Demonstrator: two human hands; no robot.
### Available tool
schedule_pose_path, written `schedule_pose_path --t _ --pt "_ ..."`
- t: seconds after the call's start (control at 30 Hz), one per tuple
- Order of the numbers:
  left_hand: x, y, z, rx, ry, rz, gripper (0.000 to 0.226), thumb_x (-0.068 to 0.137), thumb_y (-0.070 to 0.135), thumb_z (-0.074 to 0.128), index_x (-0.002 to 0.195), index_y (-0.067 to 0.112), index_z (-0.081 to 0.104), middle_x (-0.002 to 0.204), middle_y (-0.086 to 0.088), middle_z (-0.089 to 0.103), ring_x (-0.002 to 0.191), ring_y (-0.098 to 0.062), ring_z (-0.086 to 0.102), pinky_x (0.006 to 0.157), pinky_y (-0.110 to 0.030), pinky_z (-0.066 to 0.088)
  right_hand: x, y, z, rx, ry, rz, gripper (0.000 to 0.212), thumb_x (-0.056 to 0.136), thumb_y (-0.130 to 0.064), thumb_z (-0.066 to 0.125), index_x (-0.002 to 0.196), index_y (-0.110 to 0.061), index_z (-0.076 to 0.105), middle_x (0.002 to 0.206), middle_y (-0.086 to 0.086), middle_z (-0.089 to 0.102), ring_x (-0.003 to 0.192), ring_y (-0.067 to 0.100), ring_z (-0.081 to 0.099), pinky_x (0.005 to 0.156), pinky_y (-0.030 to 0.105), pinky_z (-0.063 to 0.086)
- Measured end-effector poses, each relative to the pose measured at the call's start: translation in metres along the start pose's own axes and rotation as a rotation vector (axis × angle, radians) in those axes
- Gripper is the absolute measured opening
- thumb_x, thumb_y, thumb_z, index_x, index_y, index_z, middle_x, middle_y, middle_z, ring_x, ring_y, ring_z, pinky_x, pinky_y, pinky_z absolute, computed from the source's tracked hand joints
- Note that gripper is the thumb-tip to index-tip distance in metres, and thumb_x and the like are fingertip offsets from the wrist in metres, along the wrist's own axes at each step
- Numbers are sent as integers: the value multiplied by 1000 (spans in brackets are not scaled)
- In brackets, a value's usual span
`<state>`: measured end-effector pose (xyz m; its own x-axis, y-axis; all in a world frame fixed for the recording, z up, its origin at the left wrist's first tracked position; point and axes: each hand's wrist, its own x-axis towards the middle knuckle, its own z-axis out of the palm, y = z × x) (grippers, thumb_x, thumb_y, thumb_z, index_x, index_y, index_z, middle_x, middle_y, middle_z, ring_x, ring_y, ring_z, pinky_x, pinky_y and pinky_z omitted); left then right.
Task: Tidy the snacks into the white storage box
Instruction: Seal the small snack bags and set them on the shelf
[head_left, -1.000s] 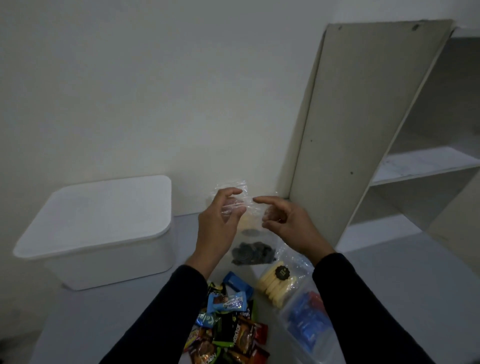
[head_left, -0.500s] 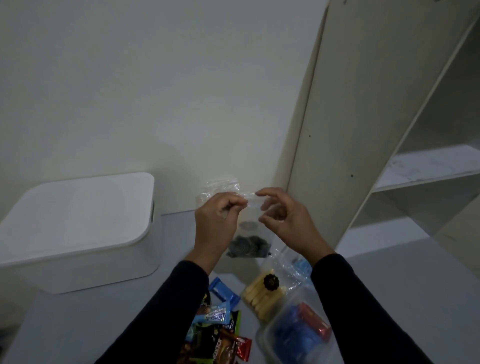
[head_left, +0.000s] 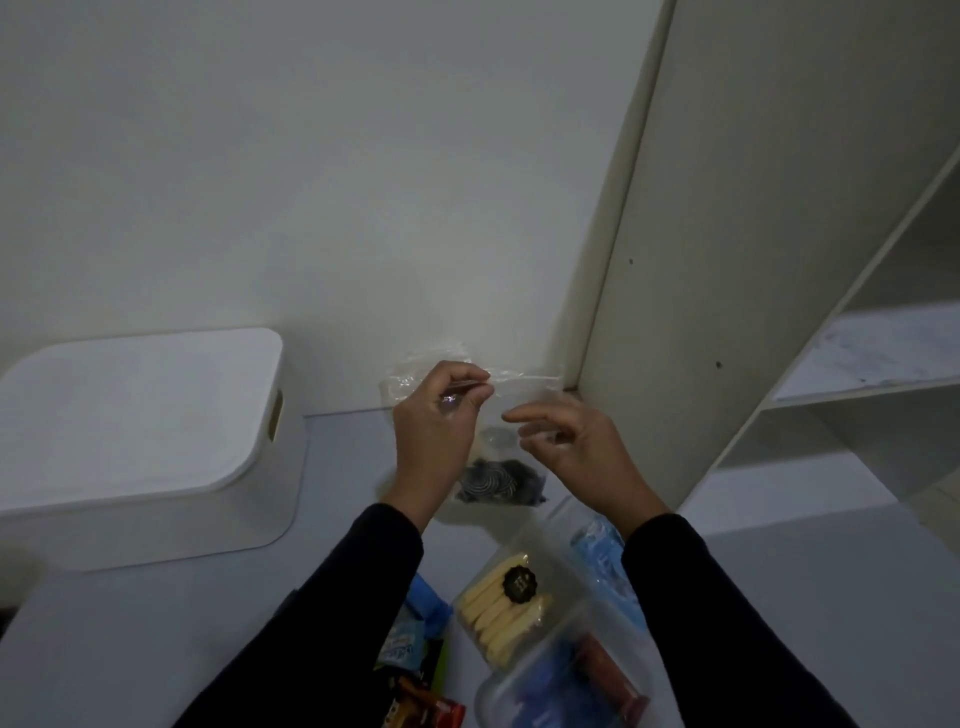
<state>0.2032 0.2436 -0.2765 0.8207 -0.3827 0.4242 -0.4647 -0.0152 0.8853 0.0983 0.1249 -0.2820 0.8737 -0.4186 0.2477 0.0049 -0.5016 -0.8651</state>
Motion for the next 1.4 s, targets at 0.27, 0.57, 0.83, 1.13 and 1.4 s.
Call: schedule_pose_path --t 0.27,0.57,0.83,1.13,1.4 --pt "16 -62 35 214 -314 56 57 80 2 70 119 40 52 118 5 45 95 -6 58 86 -16 48 59 66 -8 153 137 210 44 81 9 63 78 -34 68 85 -7 68 67 -11 59 72 9 48" --pt "74 -133 72 391 -307 -18 52 77 -8 65 119 23 63 108 3 42 85 -7 54 78 3 40 132 134 10 117 144 336 38 82 4 63 78 -34 68 78 -14 64 72 3 58 74 15 48" --pt "96 -158 89 443 -372 -118 53 80 -13 57 123 18 59 109 -1 35 96 -16 52 77 -3 39 166 166 21 50 114 359 29 83 12 55 99 -6 72 91 5 66 63 -7 56 70 14 47" --pt "110 -138 91 697 -531 -238 51 87 9 62 134 21 47 154 -15 17 135 -29 37 108 -27 31 173 137 -4 -402 -160 493 48 85 0 59 131 -16 57 141 7 50 129 20 48 99 13 33" --pt "96 -90 75 932 -707 -145 38 89 14 56 125 2 48 124 -15 49 113 -28 51 91 -32 44 151 70 -13 -979 -331 427 30 90 -7 50 118 0 57 124 18 58 111 31 59 84 31 48"
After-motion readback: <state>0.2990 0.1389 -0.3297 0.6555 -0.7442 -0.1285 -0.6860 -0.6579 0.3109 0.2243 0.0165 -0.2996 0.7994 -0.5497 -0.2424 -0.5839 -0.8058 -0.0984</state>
